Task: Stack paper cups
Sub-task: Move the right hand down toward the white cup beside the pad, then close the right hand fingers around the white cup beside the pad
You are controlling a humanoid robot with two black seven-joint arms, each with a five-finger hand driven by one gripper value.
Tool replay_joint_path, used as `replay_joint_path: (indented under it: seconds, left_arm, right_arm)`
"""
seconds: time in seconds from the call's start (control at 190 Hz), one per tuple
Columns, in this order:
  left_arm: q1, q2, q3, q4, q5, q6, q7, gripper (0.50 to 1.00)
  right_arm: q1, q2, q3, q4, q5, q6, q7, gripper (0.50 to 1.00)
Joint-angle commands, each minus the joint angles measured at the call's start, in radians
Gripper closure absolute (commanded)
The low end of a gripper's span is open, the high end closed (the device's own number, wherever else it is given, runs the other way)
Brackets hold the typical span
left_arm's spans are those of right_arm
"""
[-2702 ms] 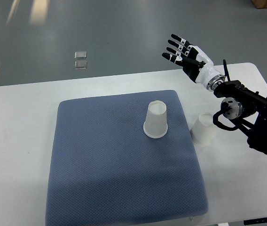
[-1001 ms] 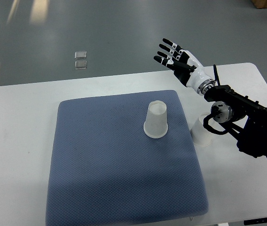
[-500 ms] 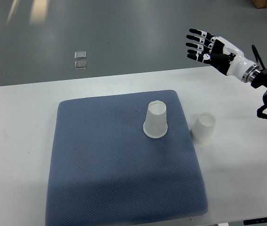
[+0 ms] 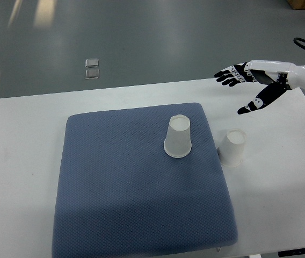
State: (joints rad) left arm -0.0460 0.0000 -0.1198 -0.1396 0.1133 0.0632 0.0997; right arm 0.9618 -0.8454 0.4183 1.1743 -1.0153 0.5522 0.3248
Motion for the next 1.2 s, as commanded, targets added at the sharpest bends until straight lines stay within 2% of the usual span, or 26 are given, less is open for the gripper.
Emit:
replay_joint_path:
  seconds: [0.0, 0.116, 0.221, 0.827, 1.196]
  left_arm:
    - [0.0, 0.0, 0.0, 0.0, -0.001, 0.0, 0.0, 0.5]
    - [0.0, 0.0, 0.0, 0.0, 0.0, 0.0, 0.0, 0.5]
    - [0.0, 0.0, 0.0, 0.0, 0.0, 0.0, 0.0, 0.5]
    - [0.0, 0.0, 0.0, 0.0, -0.001, 0.0, 0.0, 0.5]
    - [0.0, 0.0, 0.0, 0.0, -0.001, 0.0, 0.0, 0.5]
  right_arm:
    - [0.006, -0.009, -0.01, 0.013, -0.117, -0.001, 0.0, 0.591]
    - [0.0, 0.003, -0.01, 0.013, -0.218, -0.015, -0.001, 0.591]
    - [-0.017, 0.019, -0.03, 0.011, -0.313, -0.06, -0.004, 0.593]
    - [-0.081, 0.095, -0.113, -0.061, -0.491, -0.198, -0.006, 0.599]
    - [-0.089, 0.097, -0.113, -0.068, -0.491, -0.206, -0.006, 0.695]
